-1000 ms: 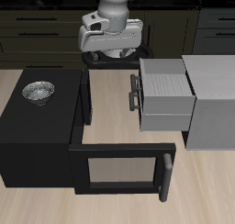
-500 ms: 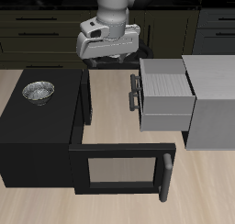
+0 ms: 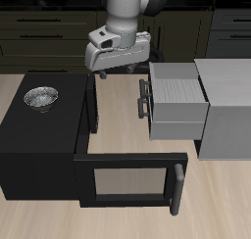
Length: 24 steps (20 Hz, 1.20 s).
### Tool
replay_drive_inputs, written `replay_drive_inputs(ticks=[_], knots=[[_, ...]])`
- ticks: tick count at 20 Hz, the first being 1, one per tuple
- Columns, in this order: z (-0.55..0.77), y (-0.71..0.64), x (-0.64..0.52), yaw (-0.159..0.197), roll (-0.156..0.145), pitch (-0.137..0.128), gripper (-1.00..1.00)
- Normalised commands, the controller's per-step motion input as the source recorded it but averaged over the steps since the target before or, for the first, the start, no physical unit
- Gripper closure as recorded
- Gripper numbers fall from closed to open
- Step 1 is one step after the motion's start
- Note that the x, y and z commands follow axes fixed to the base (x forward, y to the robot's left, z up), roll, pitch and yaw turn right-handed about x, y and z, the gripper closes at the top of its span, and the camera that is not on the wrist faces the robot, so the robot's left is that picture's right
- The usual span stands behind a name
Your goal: Close the top and middle drawer of the white cabinet and close the microwave
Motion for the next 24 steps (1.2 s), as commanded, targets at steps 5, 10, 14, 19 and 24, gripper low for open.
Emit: replay_drive_inputs(ticks=[5,10,14,19,24], knots=[[-0.19,0.04,0.08,0.054,-0.002,0.02,-1.0],[-0.05,-0.09,0.09,0.021,-0.029,-0.012,-1.0],[0.04,0.01,0.08,0.031,-0.013,-0.047,-1.0],[0.01,0.19,0.12,0.043,0.018,-0.061,-1.0],[-0.04,0.26,0.08,0.027,0.043,-0.035,-1.0]])
